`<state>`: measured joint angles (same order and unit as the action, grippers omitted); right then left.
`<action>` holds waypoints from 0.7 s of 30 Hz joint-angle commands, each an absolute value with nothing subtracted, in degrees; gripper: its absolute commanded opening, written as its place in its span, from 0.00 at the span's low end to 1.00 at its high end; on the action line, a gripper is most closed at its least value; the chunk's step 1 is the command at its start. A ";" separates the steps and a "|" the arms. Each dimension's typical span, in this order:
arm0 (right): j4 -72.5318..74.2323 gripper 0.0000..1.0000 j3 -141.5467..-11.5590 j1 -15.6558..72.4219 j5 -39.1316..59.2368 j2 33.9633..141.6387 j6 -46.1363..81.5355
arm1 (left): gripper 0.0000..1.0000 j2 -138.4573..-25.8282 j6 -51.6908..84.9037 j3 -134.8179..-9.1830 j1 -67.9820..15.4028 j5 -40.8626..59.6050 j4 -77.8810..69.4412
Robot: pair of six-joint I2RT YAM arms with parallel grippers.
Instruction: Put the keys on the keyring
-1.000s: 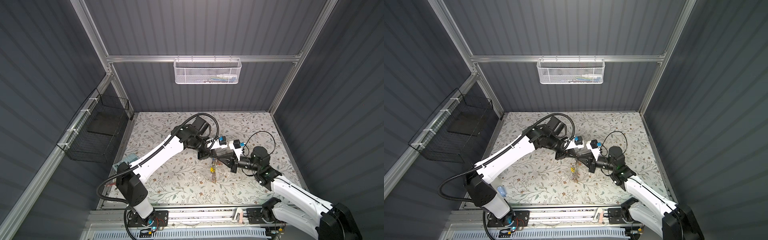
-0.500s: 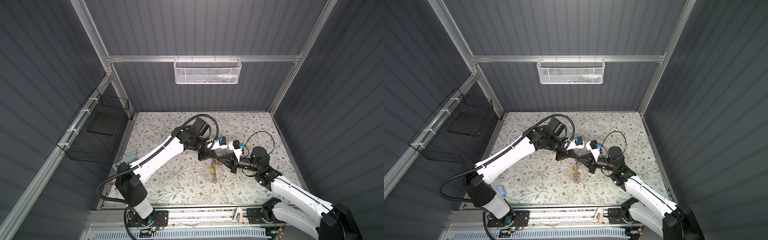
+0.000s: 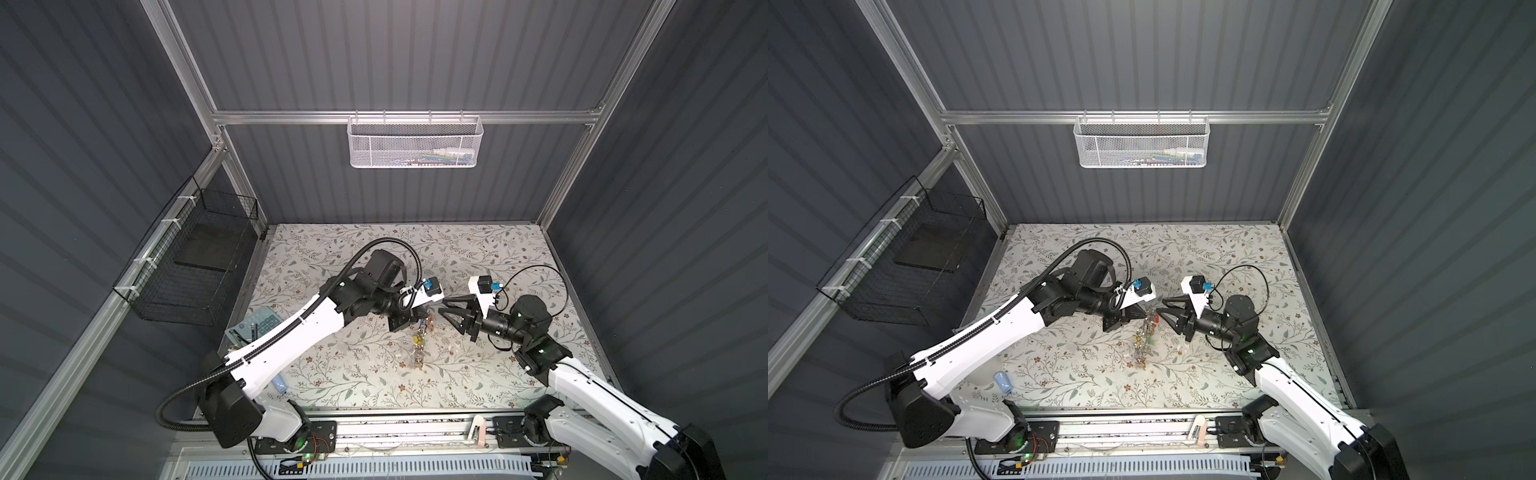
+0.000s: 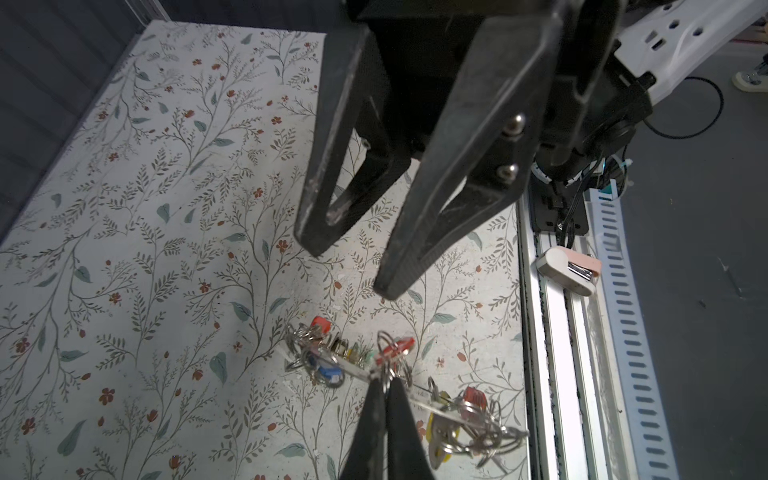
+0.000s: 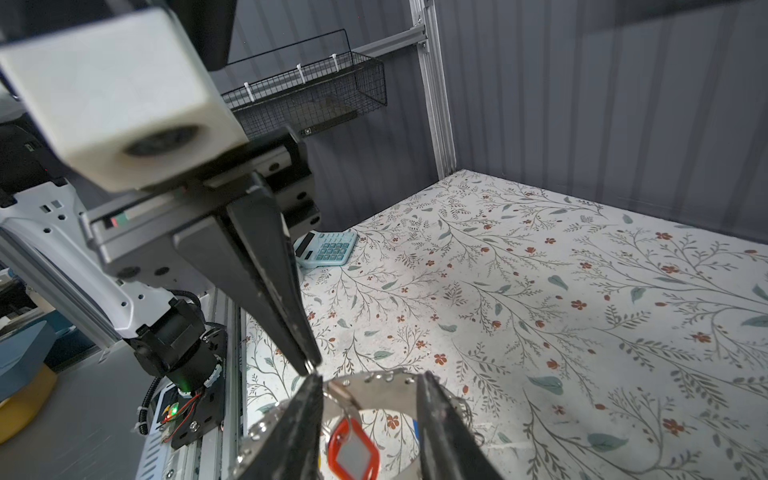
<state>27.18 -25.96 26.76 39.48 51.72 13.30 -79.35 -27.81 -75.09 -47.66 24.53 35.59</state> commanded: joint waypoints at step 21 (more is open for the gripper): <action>32.04 0.37 -27.45 27.63 48.01 55.22 15.52 | 0.00 -71.45 -18.53 -65.73 -47.56 25.24 15.14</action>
